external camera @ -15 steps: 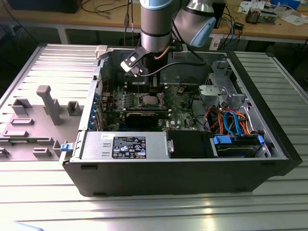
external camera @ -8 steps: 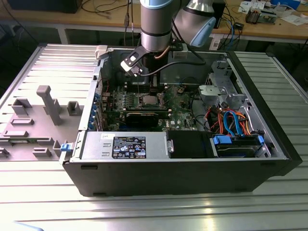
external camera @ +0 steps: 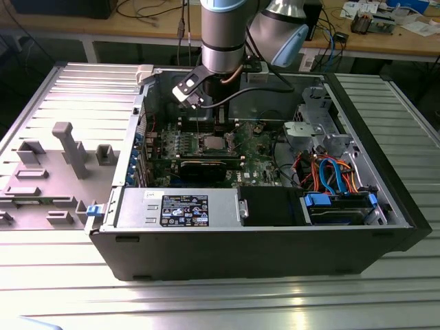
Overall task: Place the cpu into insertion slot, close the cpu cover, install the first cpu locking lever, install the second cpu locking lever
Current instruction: 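Close the cpu cover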
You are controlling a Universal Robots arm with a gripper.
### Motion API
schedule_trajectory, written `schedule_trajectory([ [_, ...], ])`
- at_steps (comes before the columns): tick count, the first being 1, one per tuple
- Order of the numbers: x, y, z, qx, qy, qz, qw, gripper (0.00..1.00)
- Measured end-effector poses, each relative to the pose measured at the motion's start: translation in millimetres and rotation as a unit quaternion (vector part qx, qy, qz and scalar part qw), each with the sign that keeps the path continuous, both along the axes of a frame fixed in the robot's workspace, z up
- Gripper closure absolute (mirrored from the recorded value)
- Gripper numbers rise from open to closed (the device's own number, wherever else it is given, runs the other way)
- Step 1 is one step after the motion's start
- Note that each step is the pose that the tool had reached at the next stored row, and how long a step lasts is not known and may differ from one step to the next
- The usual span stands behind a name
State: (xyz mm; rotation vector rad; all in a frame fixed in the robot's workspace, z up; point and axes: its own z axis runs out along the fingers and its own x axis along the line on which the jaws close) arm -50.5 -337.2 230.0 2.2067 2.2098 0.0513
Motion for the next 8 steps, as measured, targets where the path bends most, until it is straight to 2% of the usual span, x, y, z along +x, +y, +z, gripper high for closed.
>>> schedule_trajectory([
  [8, 0.0, 0.0, 4.6, -0.0001, 0.0000, 0.000, 1.00000, 0.89],
])
